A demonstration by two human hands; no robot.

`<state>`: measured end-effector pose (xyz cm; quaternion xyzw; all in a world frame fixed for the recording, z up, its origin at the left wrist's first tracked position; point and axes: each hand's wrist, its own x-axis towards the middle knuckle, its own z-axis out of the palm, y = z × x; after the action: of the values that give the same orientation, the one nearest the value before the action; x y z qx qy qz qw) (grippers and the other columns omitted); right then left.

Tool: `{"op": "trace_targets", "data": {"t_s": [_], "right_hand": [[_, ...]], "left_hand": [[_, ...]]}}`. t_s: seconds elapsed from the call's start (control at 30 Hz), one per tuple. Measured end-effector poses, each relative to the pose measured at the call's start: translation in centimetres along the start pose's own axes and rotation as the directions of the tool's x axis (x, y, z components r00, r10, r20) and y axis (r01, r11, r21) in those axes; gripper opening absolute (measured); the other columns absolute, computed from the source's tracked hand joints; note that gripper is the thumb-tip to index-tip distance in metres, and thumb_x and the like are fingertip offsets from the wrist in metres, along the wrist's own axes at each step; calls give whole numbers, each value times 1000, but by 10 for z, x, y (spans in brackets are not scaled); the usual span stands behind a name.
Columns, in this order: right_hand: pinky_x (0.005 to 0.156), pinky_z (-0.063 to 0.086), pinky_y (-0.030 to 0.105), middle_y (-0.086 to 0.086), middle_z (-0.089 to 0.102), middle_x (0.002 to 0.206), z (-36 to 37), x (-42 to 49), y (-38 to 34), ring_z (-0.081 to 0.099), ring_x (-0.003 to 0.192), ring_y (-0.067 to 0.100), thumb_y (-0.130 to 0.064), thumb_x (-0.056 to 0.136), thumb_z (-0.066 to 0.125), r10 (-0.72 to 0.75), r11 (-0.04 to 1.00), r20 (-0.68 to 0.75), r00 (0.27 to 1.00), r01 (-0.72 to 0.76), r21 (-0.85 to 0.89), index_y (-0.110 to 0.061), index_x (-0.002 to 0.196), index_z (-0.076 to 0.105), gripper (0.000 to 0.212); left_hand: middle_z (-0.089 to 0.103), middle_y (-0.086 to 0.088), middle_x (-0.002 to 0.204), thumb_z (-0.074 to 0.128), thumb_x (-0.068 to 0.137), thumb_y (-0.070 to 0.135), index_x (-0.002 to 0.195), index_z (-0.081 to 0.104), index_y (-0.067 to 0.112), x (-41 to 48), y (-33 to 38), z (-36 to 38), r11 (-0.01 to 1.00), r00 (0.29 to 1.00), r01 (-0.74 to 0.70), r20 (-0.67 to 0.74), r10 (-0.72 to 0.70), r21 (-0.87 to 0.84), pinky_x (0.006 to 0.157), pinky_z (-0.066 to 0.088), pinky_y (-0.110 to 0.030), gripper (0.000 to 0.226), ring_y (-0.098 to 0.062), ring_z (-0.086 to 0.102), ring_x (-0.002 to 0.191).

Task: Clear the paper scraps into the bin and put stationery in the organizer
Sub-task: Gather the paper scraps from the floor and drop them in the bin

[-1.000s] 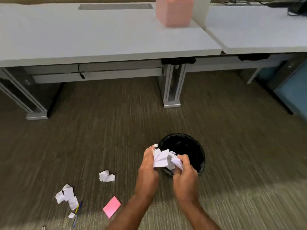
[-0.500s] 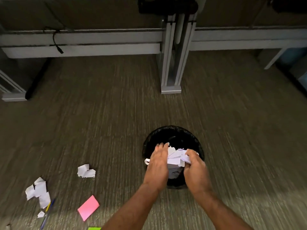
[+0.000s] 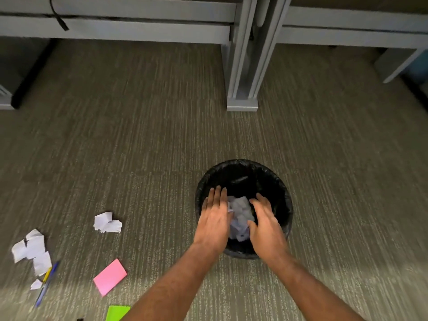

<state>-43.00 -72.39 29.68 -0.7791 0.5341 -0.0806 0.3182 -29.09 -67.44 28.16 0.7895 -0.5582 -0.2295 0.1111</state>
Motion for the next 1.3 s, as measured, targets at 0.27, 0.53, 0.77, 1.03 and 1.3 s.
{"op": "trace_targets", "data": {"t_s": [0.27,0.53,0.77,1.03,1.3], "right_hand": [[124,11,36,0,9,165,4,-25,-53,-3,152,14,-33,99,48,-81,989,-76,994,70,-134,-15,152,24,61],[124,5,40,6,7,165,41,-80,-178,-3,153,20,-47,99,32,-238,946,-123,963,202,-252,-14,153,23,64],[122,15,48,10,15,164,94,-145,-294,6,152,25,-46,99,33,-291,938,-139,947,254,-235,-11,150,31,62],[122,14,46,9,14,164,146,-230,-420,5,152,25,-44,98,34,-270,952,-202,941,229,-205,-12,148,33,60],[123,12,45,11,15,163,174,-270,-505,6,152,25,-42,99,37,-223,969,-273,936,184,-163,-11,147,34,57]], "left_hand": [[-11,-5,168,18,109,39,159,-2,13,-55,-24,-38,995,988,-30,-155,15,-94,127,-6,-38,60,-16,-19,153],[-3,-6,169,25,108,41,159,9,11,-143,-106,-125,989,922,115,-361,-139,-89,126,1,-40,62,-17,-12,155],[7,-9,168,33,106,38,158,19,9,-249,-212,-199,965,862,249,-436,-259,-81,125,11,-44,61,-21,-3,156],[1,-6,169,34,106,37,159,14,11,-368,-326,-288,953,815,274,-495,-301,-129,126,6,-43,62,-19,-6,156],[2,-7,169,31,106,33,158,17,10,-419,-402,-350,961,807,245,-523,-274,-125,125,5,-42,59,-18,-6,156]]}}
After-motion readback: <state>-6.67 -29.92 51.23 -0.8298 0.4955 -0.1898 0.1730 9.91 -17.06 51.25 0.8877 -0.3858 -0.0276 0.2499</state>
